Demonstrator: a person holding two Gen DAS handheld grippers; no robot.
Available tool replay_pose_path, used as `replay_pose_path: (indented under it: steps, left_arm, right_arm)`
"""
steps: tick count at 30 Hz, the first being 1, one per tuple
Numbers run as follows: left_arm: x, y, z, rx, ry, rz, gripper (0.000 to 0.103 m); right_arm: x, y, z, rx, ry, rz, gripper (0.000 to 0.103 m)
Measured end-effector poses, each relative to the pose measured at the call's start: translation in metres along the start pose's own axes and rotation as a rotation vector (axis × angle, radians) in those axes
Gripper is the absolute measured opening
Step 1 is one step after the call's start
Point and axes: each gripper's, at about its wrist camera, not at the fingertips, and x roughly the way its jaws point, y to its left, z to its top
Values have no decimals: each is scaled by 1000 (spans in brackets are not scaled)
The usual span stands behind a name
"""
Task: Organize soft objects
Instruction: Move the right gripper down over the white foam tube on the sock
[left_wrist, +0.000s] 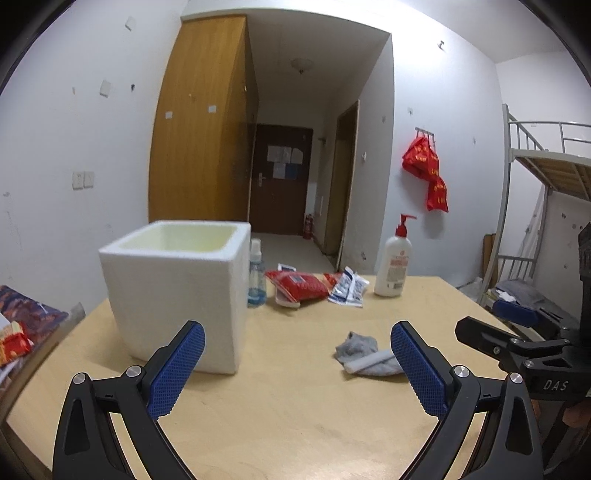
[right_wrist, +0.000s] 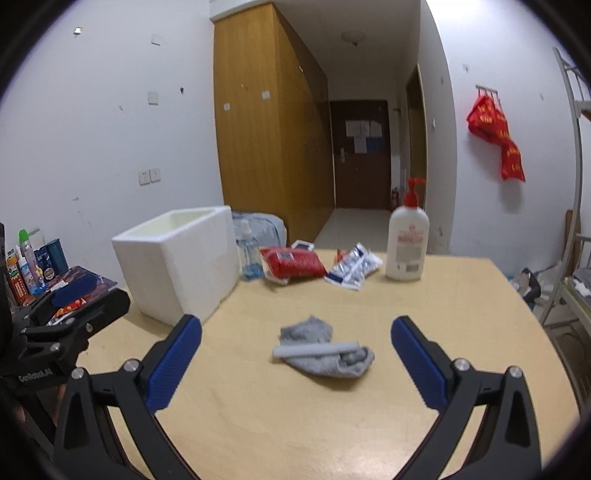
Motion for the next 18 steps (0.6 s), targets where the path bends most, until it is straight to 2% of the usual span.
replay_pose_path:
  steps: [10,18]
  left_arm:
    - [34,-15,-4,52,67,-47,101]
    - [62,-15,-8,42,156,-119,101]
  right_arm:
    - [22,-15,-2,-13,78,37,103]
    - [38,-21,-2,-81,118,52,103]
